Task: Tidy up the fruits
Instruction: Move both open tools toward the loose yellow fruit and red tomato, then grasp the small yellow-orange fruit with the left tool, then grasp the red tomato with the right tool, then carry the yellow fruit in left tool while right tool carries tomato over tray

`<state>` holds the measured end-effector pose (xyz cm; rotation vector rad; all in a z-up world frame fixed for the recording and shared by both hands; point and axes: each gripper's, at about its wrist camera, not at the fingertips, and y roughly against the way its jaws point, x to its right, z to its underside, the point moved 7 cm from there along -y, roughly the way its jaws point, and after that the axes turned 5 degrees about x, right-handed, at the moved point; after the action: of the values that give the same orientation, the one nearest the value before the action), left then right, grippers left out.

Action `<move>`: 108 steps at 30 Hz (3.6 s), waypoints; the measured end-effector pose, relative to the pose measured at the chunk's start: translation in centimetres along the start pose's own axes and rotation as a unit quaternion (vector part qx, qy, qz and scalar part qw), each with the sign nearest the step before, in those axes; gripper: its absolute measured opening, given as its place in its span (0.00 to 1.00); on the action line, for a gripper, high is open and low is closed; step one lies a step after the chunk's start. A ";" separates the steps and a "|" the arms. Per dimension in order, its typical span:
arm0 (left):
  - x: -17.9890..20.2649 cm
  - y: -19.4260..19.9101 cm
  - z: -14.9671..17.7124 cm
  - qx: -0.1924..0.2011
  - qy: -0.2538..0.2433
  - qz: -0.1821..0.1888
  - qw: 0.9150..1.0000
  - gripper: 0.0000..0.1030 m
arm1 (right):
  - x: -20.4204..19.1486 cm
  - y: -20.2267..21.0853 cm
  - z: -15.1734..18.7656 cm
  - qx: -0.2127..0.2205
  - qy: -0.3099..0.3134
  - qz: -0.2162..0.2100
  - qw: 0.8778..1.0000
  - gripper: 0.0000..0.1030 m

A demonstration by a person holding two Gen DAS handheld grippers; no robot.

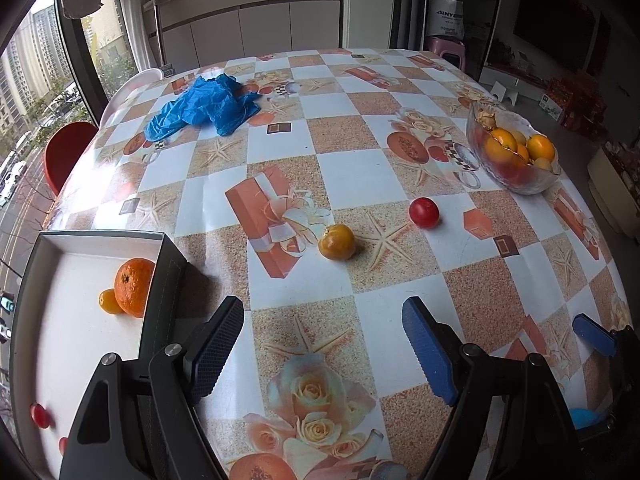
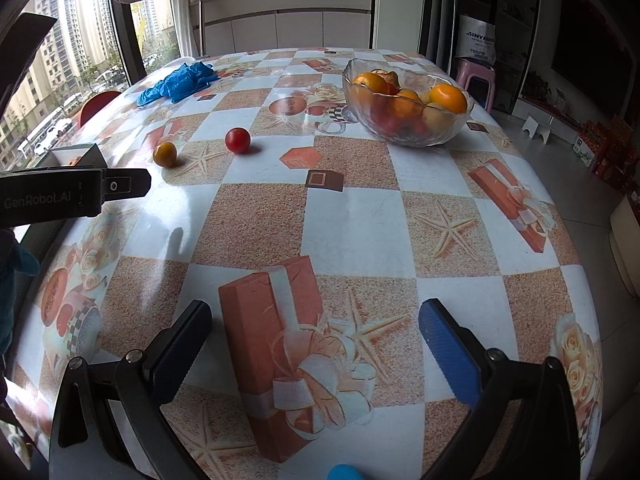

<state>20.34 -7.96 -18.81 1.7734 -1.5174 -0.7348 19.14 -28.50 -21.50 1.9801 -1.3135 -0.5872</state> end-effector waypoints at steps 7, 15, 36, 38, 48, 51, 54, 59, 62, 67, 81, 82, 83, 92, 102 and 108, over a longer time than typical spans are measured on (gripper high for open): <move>0.8 -2.6 -1.8 0.003 -0.010 0.004 1.000 0.80 | 0.0 0.0 0.0 0.000 0.000 0.000 1.000 1.00; 1.3 -4.2 -2.5 -0.002 -0.008 0.011 1.000 0.65 | 0.0 -0.1 0.0 0.000 0.000 0.000 1.000 1.00; -1.3 -1.8 -0.1 0.015 0.015 0.045 0.999 0.23 | -1.5 -3.3 -4.5 -0.055 -0.035 -0.037 0.997 0.95; -1.9 -1.3 0.5 0.016 0.022 0.046 0.999 0.23 | -2.1 -4.2 -5.7 -0.052 -0.043 -0.042 0.997 0.89; -3.0 0.1 2.1 0.017 0.032 0.051 0.998 0.23 | -6.7 -8.1 -10.1 -0.026 0.016 -0.031 0.999 0.64; -3.0 0.0 2.1 0.017 0.034 0.051 0.998 0.23 | -7.3 -8.4 -10.6 -0.018 0.029 -0.027 0.999 0.44; -2.9 0.0 2.2 0.020 0.029 0.047 0.998 0.23 | -7.3 -8.3 -10.8 -0.018 0.022 -0.040 0.999 0.21; -2.8 0.4 2.7 0.021 0.025 0.050 0.998 0.23 | -7.0 -6.4 -8.8 -0.025 0.014 -0.070 0.997 0.21; -2.4 1.1 3.5 0.024 0.016 0.048 0.998 0.23 | -6.6 -4.6 -6.8 -0.029 0.006 -0.079 0.996 0.21; -1.8 2.5 5.4 0.020 0.020 0.062 0.998 0.23 | -5.5 -1.1 -3.9 -0.019 -0.003 -0.076 0.997 0.21; -1.3 6.9 11.2 0.019 0.046 0.072 0.996 0.23 | -2.7 5.9 4.0 -0.001 -0.049 -0.048 0.998 0.21; -1.2 7.2 11.4 0.020 0.048 0.074 0.996 0.23 | -2.7 6.2 4.5 -0.001 -0.049 -0.046 0.998 0.21; -1.2 7.4 11.7 0.021 0.049 0.075 0.996 0.23 | -2.6 6.4 4.9 -0.002 -0.052 -0.044 0.998 0.21; -1.2 8.3 12.9 0.026 0.053 0.077 0.995 0.23 | -2.9 6.9 6.1 0.005 -0.062 -0.041 0.997 0.21; -1.2 8.3 12.9 0.026 0.053 0.077 0.995 0.23 | -2.7 6.8 6.1 0.003 -0.066 -0.043 0.997 0.21; -1.2 8.3 12.9 0.026 0.053 0.077 0.995 0.23 | -2.7 6.7 6.1 0.001 -0.065 -0.042 0.997 0.21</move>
<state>5.04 -9.24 -20.12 1.6834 -1.5936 -0.5203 9.72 -29.50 -20.58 2.0371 -1.3121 -0.7658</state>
